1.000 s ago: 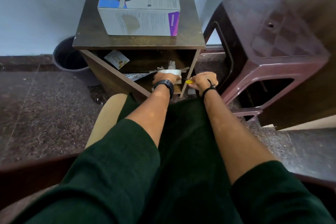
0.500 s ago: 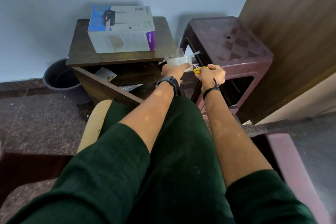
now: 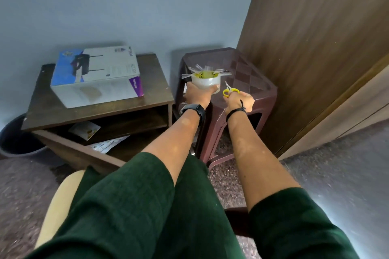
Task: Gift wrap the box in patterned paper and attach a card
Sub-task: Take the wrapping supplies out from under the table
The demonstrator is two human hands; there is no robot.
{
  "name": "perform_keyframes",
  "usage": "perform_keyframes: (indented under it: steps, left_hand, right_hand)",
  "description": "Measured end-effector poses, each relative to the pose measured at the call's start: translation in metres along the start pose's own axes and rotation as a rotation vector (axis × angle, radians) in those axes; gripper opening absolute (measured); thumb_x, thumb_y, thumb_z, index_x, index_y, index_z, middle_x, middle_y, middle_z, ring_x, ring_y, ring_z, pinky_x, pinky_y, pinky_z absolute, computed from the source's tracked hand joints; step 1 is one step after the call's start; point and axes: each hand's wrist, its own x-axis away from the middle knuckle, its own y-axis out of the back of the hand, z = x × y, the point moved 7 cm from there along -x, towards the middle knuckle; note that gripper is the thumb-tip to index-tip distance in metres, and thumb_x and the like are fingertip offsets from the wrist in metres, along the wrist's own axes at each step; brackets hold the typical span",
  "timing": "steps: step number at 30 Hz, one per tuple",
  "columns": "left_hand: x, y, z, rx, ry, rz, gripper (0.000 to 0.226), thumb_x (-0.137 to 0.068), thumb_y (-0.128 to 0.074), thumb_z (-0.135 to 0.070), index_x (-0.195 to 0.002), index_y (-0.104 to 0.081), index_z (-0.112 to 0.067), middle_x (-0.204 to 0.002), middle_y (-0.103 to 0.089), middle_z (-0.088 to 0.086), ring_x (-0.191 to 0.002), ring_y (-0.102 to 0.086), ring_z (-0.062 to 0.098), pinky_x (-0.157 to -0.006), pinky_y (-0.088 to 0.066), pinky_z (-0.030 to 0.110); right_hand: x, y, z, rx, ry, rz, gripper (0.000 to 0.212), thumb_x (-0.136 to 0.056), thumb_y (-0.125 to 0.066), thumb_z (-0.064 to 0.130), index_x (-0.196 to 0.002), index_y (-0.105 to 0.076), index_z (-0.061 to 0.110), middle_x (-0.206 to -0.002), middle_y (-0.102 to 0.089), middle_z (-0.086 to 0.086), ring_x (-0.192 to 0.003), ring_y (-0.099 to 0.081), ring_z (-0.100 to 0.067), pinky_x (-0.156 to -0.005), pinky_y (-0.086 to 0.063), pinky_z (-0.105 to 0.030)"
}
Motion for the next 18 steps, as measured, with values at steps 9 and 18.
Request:
perform_keyframes:
  steps: [9,18]
  left_hand:
    - [-0.036,-0.066,0.013,-0.154,-0.066,0.079,0.071,-0.069,-0.077,-0.047,-0.125,-0.042,-0.020,-0.125,-0.055,0.003,-0.122,-0.046,0.029,-0.103,-0.037,0.047]
    - [-0.056,-0.098,0.032,-0.412,-0.125,0.130,0.091,-0.078,-0.066,-0.055,-0.147,-0.019,-0.018,-0.155,-0.026,0.000,-0.146,-0.001,0.028,-0.115,0.000,0.054]
  right_hand:
    - [-0.062,0.002,0.006,0.175,0.110,-0.141,0.022,-0.081,-0.067,0.006,-0.101,-0.066,0.014,-0.096,-0.067,-0.006,-0.086,-0.068,-0.021,-0.072,-0.055,-0.028]
    - [-0.088,0.004,-0.003,0.432,0.242,-0.157,0.020,-0.086,-0.066,0.018,-0.103,-0.062,0.007,-0.104,-0.064,-0.011,-0.098,-0.061,-0.024,-0.073,-0.040,-0.022]
